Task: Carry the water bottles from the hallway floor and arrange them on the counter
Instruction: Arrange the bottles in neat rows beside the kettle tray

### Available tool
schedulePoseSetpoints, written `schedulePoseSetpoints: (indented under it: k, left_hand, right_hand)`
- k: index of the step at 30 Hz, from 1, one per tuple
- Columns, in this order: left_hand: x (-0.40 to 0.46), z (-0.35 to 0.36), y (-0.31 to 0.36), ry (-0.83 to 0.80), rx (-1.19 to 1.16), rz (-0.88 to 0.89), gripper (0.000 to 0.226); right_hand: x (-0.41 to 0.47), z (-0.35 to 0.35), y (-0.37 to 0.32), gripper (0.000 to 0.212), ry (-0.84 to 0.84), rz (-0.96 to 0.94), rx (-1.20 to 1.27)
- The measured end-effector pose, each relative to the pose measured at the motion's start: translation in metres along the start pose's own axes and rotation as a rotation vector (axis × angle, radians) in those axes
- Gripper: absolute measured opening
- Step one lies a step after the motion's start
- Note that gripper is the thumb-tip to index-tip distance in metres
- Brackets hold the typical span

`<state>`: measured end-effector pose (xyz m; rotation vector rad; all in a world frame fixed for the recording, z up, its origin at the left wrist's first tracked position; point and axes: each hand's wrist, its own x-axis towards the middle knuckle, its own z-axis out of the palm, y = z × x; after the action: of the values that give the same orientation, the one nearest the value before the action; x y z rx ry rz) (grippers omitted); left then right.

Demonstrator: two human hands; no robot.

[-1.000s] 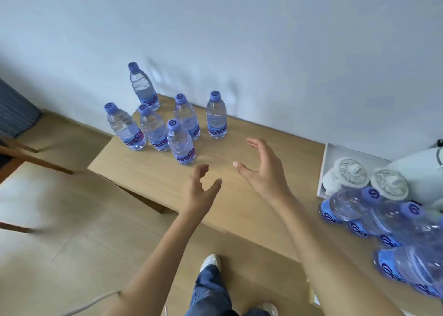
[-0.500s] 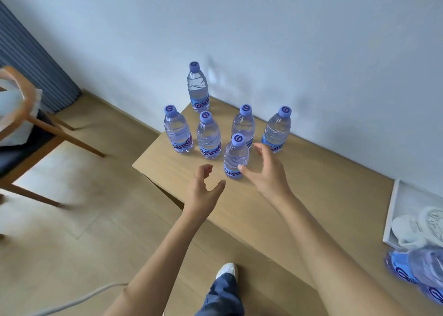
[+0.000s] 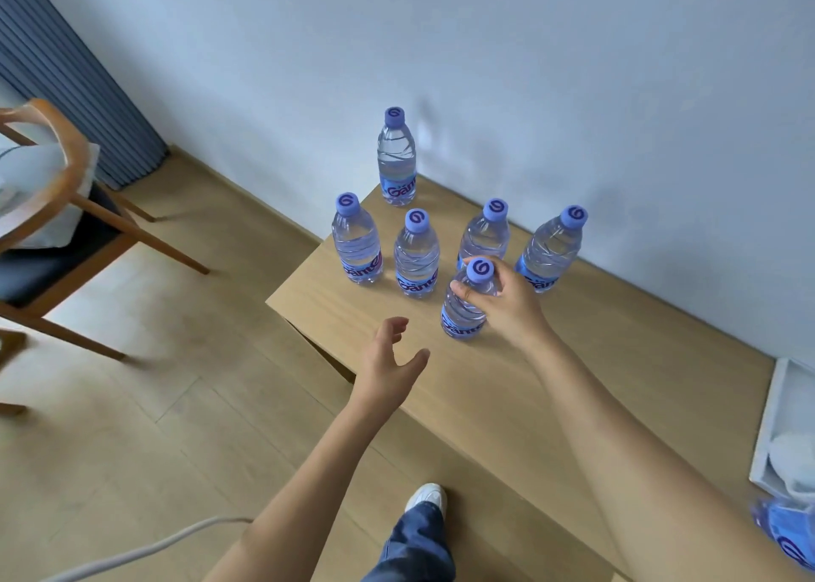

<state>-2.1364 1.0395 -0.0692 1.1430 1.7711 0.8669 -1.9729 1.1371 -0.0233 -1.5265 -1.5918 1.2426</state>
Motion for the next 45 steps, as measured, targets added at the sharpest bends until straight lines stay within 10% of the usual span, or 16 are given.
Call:
schedulePoseSetpoints:
  k: [15,25,37,45]
  left_hand:
    - [-0.023,0.054,0.067,-0.214,-0.138,0.265,0.079]
    - [-0.092,0.108,0.161,-0.002,-0.159,0.543,0.081]
    - [-0.16,0.115,0.244,-0.678,-0.318,0.559,0.057]
    - [-0.178,0.124,0.265,-0.848,-0.318,0.524,0.058]
  right_hand:
    - [-0.066,-0.08,-0.065,0.044,0.261,-0.082,-0.005]
    - [-0.146,-0.164,-0.124,0.049,0.556,-0.071,-0.16]
    - [-0.208,-0.27,-0.124,0.024,0.024,-0.28,0.535]
    - [-0.225,-0.28,-0.128,0.018,0.232,-0.303,0.616]
